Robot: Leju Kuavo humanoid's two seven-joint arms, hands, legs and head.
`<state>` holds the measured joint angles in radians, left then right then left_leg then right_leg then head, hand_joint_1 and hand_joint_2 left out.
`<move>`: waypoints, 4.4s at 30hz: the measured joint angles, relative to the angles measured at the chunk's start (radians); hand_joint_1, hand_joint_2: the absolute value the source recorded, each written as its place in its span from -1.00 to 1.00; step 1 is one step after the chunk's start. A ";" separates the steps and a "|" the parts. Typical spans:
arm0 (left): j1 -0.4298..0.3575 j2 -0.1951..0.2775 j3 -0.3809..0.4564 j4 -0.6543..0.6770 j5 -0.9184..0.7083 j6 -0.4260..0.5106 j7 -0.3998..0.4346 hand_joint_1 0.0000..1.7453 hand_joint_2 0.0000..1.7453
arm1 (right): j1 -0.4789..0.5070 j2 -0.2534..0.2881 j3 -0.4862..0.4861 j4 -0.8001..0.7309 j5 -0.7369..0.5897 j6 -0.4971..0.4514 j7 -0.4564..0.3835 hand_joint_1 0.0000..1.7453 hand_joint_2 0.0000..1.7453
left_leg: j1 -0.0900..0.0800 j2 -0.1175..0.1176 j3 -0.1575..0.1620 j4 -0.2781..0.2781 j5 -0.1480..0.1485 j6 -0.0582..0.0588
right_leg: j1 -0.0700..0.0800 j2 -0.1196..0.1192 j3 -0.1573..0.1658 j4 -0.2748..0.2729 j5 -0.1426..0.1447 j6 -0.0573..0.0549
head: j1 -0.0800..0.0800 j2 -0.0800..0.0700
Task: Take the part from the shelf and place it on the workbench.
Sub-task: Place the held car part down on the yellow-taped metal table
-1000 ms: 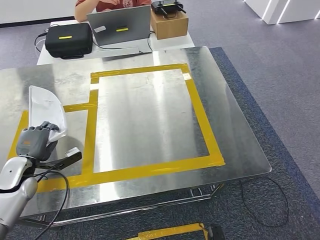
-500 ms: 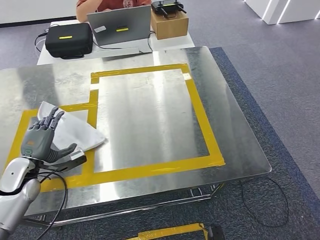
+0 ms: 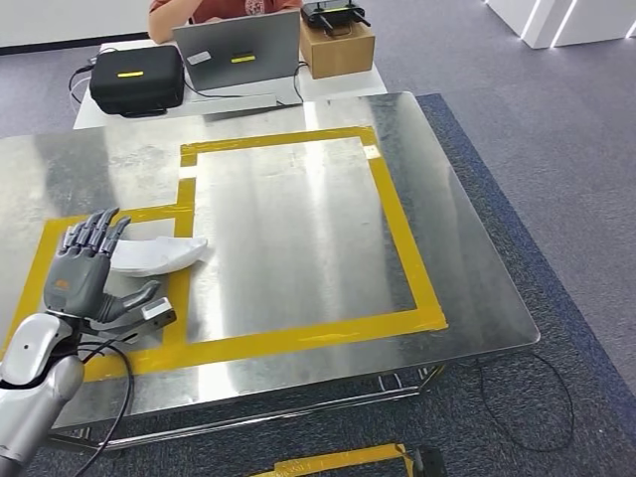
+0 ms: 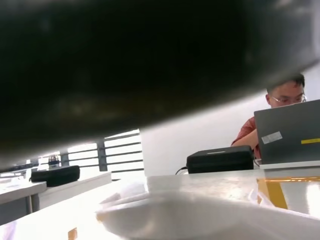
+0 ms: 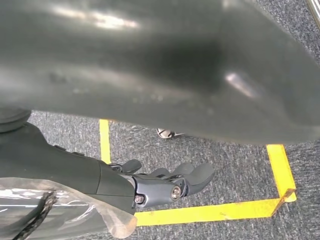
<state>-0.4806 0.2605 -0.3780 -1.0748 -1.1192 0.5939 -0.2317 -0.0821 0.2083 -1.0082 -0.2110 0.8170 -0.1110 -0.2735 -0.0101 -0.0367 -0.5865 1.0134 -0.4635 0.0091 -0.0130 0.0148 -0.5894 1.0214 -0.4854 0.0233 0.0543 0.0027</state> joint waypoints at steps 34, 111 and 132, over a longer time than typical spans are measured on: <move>0.008 -0.003 0.001 -0.002 0.023 -0.021 0.000 -1.00 -1.00 | -0.003 0.000 -0.002 0.001 0.005 -0.002 0.016 -1.00 -1.00 | 0.015 0.029 0.046 0.077 -0.065 -0.015 | 0.003 -0.022 -0.029 -0.007 0.039 -0.021 | -0.003 0.000; 0.142 -0.236 0.083 0.628 0.185 -0.184 0.023 -1.00 -1.00 | -0.001 -0.037 -0.015 0.000 0.037 0.015 0.049 -1.00 -1.00 | 0.011 0.040 -0.034 -0.017 0.053 0.016 | 0.004 -0.013 0.070 0.045 -0.033 0.022 | 0.009 0.000; 0.424 -0.363 0.292 0.853 0.356 -0.409 0.299 -1.00 -1.00 | 0.013 -0.048 -0.037 0.000 0.021 0.012 0.045 -1.00 -1.00 | 0.000 0.042 0.122 -0.050 -0.052 0.031 | 0.011 -0.031 -0.065 -0.008 0.073 0.008 | -0.002 0.000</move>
<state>-0.0568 -0.1030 -0.0862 -0.2213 -0.7637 0.1853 0.0668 -0.0696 0.1602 -1.0448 -0.2107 0.8377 -0.0993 -0.2284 -0.0099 0.0049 -0.4641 0.9638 -0.5155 0.0403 -0.0024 -0.0160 -0.6540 1.0132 -0.4126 0.0310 0.0523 0.0027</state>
